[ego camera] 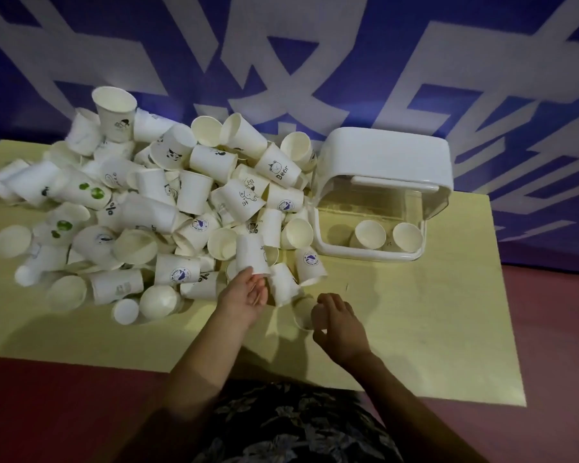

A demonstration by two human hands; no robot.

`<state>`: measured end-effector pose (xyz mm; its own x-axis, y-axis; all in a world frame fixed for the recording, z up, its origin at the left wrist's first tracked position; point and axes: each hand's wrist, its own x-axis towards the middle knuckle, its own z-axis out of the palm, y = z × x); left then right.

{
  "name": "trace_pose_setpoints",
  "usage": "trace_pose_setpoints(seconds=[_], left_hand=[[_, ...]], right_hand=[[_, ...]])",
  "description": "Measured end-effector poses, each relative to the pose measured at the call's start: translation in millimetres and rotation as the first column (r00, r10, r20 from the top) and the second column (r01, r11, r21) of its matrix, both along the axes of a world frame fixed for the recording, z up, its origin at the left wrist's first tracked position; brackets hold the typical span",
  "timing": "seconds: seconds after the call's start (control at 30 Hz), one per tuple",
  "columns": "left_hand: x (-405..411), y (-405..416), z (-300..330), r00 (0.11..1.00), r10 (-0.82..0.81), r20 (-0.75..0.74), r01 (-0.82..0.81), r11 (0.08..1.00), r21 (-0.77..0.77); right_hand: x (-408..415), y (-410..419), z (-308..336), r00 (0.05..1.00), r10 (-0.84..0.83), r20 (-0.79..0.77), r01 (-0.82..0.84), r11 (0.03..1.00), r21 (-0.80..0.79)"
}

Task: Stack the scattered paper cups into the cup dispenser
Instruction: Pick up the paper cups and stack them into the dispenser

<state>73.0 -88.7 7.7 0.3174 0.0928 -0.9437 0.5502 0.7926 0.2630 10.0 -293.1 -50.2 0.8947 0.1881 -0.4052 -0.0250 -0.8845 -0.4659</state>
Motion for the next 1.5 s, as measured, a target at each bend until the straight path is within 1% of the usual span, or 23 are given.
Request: trace_pose_setpoints(seconds=[0.13, 0.2, 0.23, 0.27, 0.3, 0.37, 0.4, 0.47, 0.5, 0.53, 0.57, 0.6, 0.63, 0.7, 0.77, 0.83, 0.93, 1.03, 1.1, 1.2, 1.27, 1.37, 1.5], left_hand=[[-8.0, 5.3, 4.5, 0.986, -0.160, 0.039, 0.151, 0.973, 0.176], [-13.0, 6.4, 9.0, 0.953, -0.293, 0.075, 0.259, 0.919, 0.297], [-15.1, 6.5, 10.8, 0.924, -0.373, 0.090, 0.314, 0.870, 0.381], [-16.4, 7.0, 12.1, 0.879, -0.468, 0.091, 0.372, 0.793, 0.483], [-17.0, 7.5, 13.5, 0.820, -0.568, 0.072, 0.425, 0.687, 0.590], [-17.0, 9.6, 17.2, 0.689, -0.725, -0.001, 0.468, 0.443, 0.764], [-16.7, 10.9, 19.2, 0.632, -0.775, -0.022, 0.452, 0.345, 0.822], [-14.2, 11.1, 23.6, 0.518, -0.855, -0.028, 0.389, 0.206, 0.898], [-11.5, 9.0, 25.9, 0.461, -0.886, -0.042, 0.362, 0.145, 0.921], [-8.2, 6.2, 28.2, 0.408, -0.910, -0.073, 0.338, 0.076, 0.938], [-4.9, 2.5, 30.6, 0.357, -0.927, -0.116, 0.306, -0.001, 0.952], [-2.2, -2.4, 33.4, 0.302, -0.940, -0.157, 0.264, -0.075, 0.961], [0.8, -8.7, 36.6, 0.246, -0.951, -0.185, 0.215, -0.133, 0.968], [3.9, -17.4, 42.3, 0.160, -0.962, -0.224, 0.120, -0.206, 0.971], [8.2, -26.2, 47.3, 0.121, -0.955, -0.272, 0.032, -0.270, 0.962], [16.0, -33.8, 50.0, 0.103, -0.942, -0.318, -0.012, -0.321, 0.947], [29.2, -46.9, 51.5, 0.071, -0.931, -0.358, -0.035, -0.361, 0.932], [41.0, -61.8, 51.4, 0.035, -0.927, -0.373, -0.019, -0.374, 0.927], [48.8, -71.7, 50.7, 0.019, -0.928, -0.373, -0.006, -0.373, 0.928], [58.1, -86.8, 49.4, 0.033, -0.934, -0.357, 0.001, -0.357, 0.934], [63.2, -98.2, 47.5, 0.055, -0.932, -0.359, -0.012, -0.360, 0.933], [71.7, -120.1, 41.3, 0.080, -0.921, -0.381, -0.038, -0.384, 0.922], [84.5, -155.7, 33.0, 0.048, -0.925, -0.376, -0.035, -0.378, 0.925]], right_hand=[[-5.0, 3.4, 10.3, 0.968, -0.234, 0.087, 0.222, 0.966, 0.133], [-4.9, 6.8, 20.5, 0.931, -0.334, 0.148, 0.298, 0.929, 0.220], [-4.1, 8.1, 26.1, 0.909, -0.380, 0.169, 0.330, 0.906, 0.265], [-3.1, 9.2, 32.1, 0.885, -0.430, 0.177, 0.366, 0.879, 0.307], [-1.8, 10.2, 38.6, 0.858, -0.483, 0.174, 0.405, 0.845, 0.348], [0.9, 12.9, 52.5, 0.792, -0.599, 0.117, 0.490, 0.738, 0.464], [1.9, 14.8, 59.9, 0.756, -0.653, 0.051, 0.528, 0.653, 0.543], [2.7, 19.0, 71.2, 0.706, -0.702, -0.094, 0.560, 0.471, 0.682], [2.7, 20.3, 74.3, 0.703, -0.699, -0.130, 0.552, 0.422, 0.719], [2.4, 21.8, 76.7, 0.714, -0.687, -0.138, 0.539, 0.413, 0.734], [2.1, 23.4, 79.6, 0.733, -0.667, -0.133, 0.523, 0.427, 0.738], [1.4, 24.1, 82.3, 0.756, -0.646, -0.109, 0.502, 0.464, 0.730], [1.8, 23.2, 84.6, 0.783, -0.618, -0.067, 0.469, 0.516, 0.716], [4.7, 23.3, 87.3, 0.842, -0.538, 0.046, 0.383, 0.655, 0.651], [10.8, 18.3, 90.4, 0.858, -0.492, 0.151, 0.333, 0.755, 0.566], [18.9, 9.5, 95.2, 0.847, -0.481, 0.227, 0.323, 0.805, 0.498], [30.8, -8.9, 99.3, 0.839, -0.431, 0.332, 0.299, 0.876, 0.379], [43.7, -28.5, 100.6, 0.838, -0.402, 0.370, 0.299, 0.904, 0.306], [52.2, -42.0, 98.8, 0.808, -0.376, 0.454, 0.288, 0.924, 0.253], [62.8, -61.8, 92.1, 0.766, -0.337, 0.548, 0.283, 0.942, 0.183], [67.8, -75.7, 86.0, 0.735, -0.330, 0.592, 0.325, 0.938, 0.119], [76.9, -100.4, 80.4, 0.709, -0.346, 0.614, 0.380, 0.922, 0.081], [89.4, -137.1, 74.3, 0.731, -0.349, 0.586, 0.348, 0.930, 0.121]])
